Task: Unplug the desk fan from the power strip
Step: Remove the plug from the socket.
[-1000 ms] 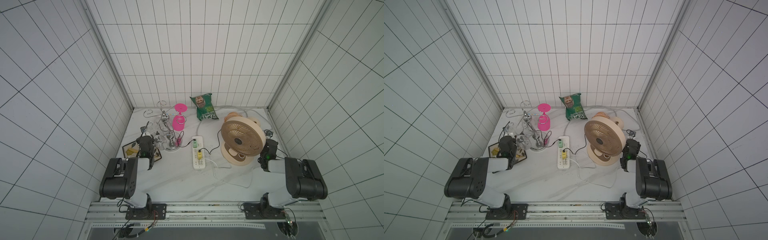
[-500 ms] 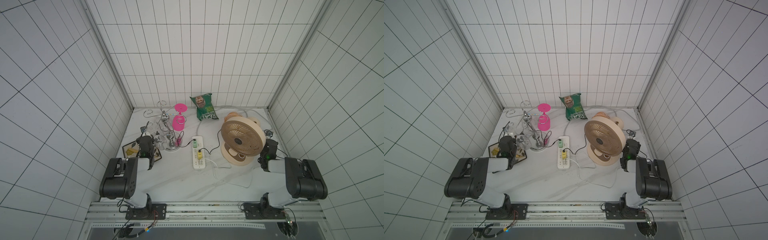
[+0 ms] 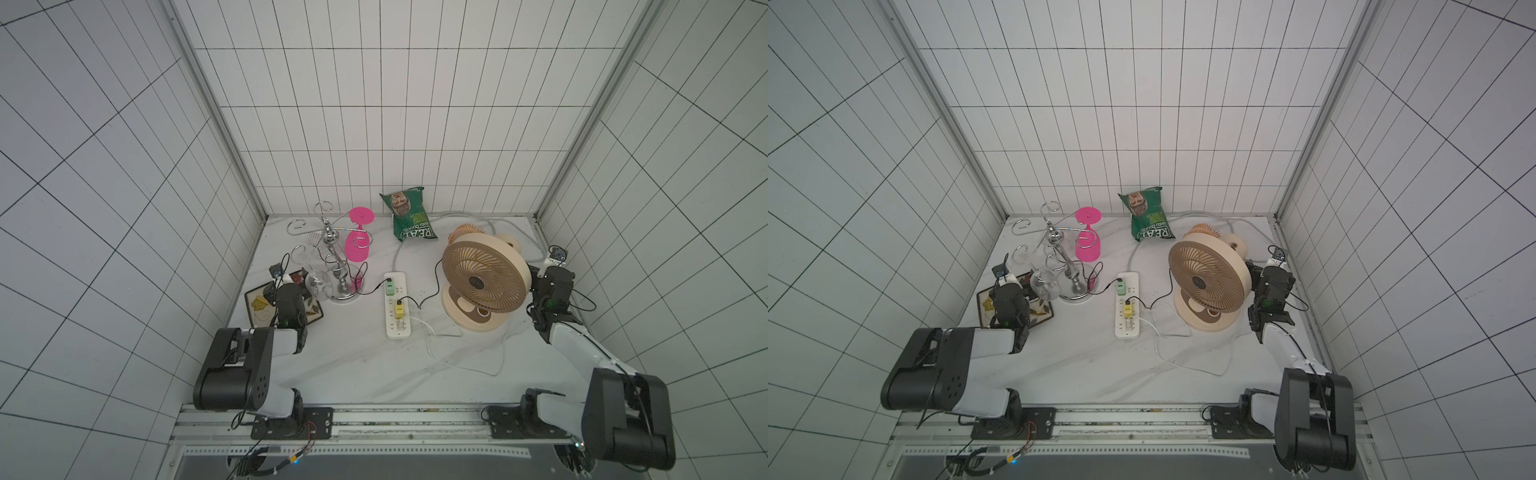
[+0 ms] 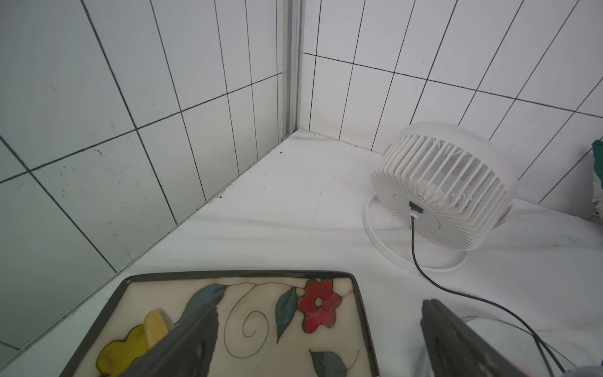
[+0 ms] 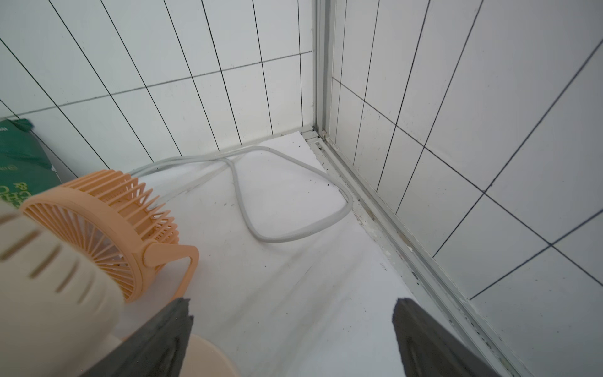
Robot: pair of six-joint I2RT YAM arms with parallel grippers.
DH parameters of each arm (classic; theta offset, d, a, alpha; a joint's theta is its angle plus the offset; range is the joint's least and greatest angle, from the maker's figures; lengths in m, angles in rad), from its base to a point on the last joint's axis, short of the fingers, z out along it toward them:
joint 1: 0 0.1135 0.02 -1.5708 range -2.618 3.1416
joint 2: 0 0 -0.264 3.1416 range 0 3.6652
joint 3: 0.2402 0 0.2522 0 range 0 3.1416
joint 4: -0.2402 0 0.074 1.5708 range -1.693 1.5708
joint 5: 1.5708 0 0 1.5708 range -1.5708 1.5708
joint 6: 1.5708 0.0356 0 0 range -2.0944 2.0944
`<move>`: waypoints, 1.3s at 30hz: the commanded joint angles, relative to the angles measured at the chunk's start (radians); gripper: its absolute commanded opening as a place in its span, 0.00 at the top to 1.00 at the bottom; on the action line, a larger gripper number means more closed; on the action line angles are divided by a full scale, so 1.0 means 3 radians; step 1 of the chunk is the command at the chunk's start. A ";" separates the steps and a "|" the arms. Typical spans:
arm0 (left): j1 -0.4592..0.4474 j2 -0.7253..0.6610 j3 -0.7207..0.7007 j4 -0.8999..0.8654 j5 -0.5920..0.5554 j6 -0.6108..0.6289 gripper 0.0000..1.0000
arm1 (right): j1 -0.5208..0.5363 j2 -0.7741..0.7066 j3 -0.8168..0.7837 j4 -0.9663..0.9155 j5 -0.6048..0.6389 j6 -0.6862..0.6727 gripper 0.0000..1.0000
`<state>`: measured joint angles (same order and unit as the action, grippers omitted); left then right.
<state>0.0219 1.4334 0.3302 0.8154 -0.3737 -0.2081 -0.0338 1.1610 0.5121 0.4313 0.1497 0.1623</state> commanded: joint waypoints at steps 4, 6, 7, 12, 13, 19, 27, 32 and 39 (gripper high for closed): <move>0.0250 -0.0697 0.0109 -0.0856 -0.0113 -0.0263 0.01 | -0.0049 -0.0455 -0.0203 -0.0210 0.0263 0.0333 0.01; 0.0305 -0.0936 0.0065 -0.1087 -0.0135 -0.0365 0.01 | -0.0050 -0.0598 -0.0235 -0.0269 0.0473 0.0461 0.01; 0.0315 -0.1046 0.0051 -0.1161 -0.0158 -0.0383 0.01 | -0.0051 -0.0682 -0.0230 -0.0346 0.0590 0.0516 0.01; 0.0351 -0.1579 0.0072 -0.1743 -0.0411 -0.0439 0.01 | -0.0060 -0.1253 -0.0197 -0.0779 0.0952 0.0814 0.01; 0.0369 -0.1703 0.0103 -0.1901 -0.0432 -0.0483 0.01 | -0.0058 -0.1333 -0.0098 -0.1009 0.0850 0.0817 0.01; 0.0454 -0.2310 0.0364 -0.2789 -0.0498 -0.0892 0.01 | -0.0059 -0.1637 0.0500 -0.2140 0.0736 0.0972 0.01; 0.0480 -0.2619 0.0959 -0.3675 -0.0355 -0.0845 0.01 | -0.0095 -0.1768 0.1168 -0.2881 -0.0033 0.1303 0.01; 0.0480 -0.2849 0.1321 -0.3668 0.0197 -0.0725 0.01 | -0.0041 -0.1708 0.1618 -0.2937 -0.1120 0.1295 0.01; 0.0427 -0.2791 0.1896 -0.3860 0.0954 -0.0802 0.01 | 0.0690 -0.1246 0.2253 -0.3325 -0.1426 0.1280 0.01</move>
<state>0.1604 0.5896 0.8528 -0.2909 -0.2317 -0.4530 0.0734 0.7330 1.1233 -0.4835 -0.1917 0.5545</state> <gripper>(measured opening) 0.986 0.990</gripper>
